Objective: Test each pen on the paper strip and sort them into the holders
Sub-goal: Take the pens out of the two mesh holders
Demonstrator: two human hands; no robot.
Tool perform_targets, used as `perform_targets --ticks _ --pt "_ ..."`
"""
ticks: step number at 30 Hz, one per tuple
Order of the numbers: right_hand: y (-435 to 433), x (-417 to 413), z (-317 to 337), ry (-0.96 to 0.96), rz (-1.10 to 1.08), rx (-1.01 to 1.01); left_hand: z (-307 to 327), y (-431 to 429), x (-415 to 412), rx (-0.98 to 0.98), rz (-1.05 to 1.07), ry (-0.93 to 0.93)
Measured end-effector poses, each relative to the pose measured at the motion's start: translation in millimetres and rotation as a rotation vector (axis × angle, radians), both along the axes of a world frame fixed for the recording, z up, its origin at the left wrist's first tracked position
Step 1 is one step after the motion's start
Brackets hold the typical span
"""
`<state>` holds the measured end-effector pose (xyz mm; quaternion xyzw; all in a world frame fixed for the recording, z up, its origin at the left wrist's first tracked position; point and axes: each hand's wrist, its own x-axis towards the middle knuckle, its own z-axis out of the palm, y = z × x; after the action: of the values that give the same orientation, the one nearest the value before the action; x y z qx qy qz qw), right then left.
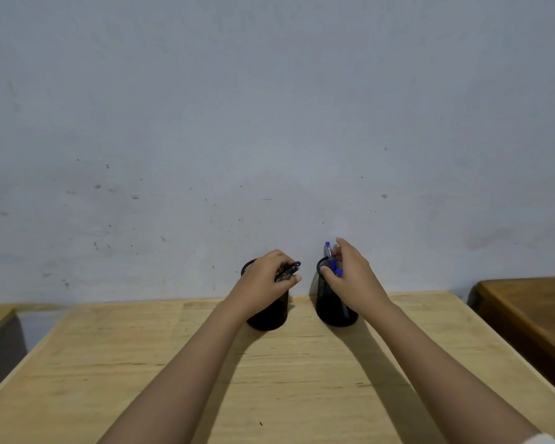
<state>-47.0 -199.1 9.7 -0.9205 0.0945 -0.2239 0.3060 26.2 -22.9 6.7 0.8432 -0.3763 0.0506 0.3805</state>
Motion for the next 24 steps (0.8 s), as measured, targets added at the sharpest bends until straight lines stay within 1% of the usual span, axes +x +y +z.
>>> perform_targets --ticks 2,9,11,16,19,20,23,24 --pt "2.0 2.0 2.3 0.019 -0.002 -0.026 0.8 0.6 0.6 0.006 -0.013 0.011" --pt "-1.9 8.7 14.5 0.242 0.016 -0.032 6.3 3.5 4.9 0.042 -0.075 0.065" --pt "-2.6 9.7 14.3 0.266 0.016 -0.047 7.5 3.9 5.8 0.069 -0.081 0.057" --pt "-4.3 7.2 13.7 0.254 0.006 -0.084 8.1 5.7 7.1 0.098 -0.047 0.045" --pt "-5.2 5.1 12.8 0.228 0.009 -0.112 7.2 8.9 7.1 0.038 -0.012 0.060" --pt "-5.5 4.4 11.8 0.201 0.021 -0.087 6.8 9.9 6.8 0.005 -0.007 0.061" --pt "-5.6 2.5 11.6 0.073 0.112 0.114 8.4 11.6 7.2 -0.083 0.011 0.065" --pt "-5.2 1.3 13.9 0.038 0.132 0.149 10.4 11.7 7.2 -0.110 0.019 0.074"
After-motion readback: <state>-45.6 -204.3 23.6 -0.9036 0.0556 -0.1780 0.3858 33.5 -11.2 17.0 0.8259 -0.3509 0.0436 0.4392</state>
